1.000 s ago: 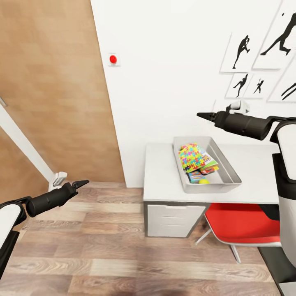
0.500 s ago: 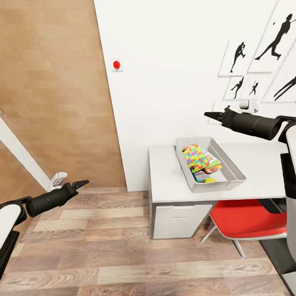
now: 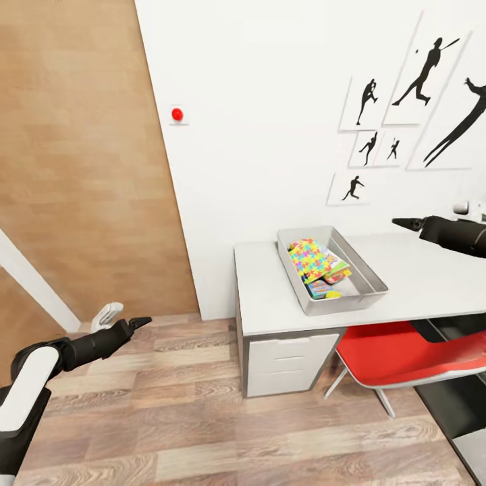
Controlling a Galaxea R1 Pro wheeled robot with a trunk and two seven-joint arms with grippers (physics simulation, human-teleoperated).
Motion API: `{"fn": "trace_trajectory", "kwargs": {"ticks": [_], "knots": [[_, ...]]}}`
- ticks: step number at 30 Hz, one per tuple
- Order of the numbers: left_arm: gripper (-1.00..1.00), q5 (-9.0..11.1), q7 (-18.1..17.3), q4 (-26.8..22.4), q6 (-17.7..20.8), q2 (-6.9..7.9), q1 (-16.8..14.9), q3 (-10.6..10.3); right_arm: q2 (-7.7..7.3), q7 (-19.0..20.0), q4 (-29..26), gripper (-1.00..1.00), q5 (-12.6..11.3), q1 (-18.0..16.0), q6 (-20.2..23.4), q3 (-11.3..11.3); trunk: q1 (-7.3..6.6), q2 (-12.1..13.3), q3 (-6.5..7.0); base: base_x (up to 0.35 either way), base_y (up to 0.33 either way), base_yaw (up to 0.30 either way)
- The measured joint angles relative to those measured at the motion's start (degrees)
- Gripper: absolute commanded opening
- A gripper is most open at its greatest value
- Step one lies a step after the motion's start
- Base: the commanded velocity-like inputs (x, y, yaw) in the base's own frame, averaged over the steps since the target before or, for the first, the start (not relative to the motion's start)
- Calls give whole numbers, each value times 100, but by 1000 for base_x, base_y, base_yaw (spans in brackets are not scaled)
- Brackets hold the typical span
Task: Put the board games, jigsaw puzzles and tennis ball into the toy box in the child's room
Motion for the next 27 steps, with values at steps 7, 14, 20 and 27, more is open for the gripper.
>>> {"fn": "trace_trajectory", "kwargs": {"ticks": [7, 14, 20, 27], "knots": [[100, -222, -1, 250, -3, -156, 32, -20, -348, 31, -4, 100, -16, 856, -1, -736, 0, 0, 59, 0, 2, -142], [100, -476, -1, 365, -3, -291, 45, -198, -502, 330, 1, 100, -26, 1510, -3, -1202, 0, 0, 117, 0, 0, -146], [100, -599, -3, 425, -44, -322, 169, -271, -543, 438, 3, 100, 2, 2038, -3, -1269, 0, 0, 166, 0, 0, -146], [100, -659, -10, 500, -259, -326, 391, -290, -601, 466, 40, 100, 86, 2342, -3, -1297, 0, 1, 224, 0, 0, -146]]}}
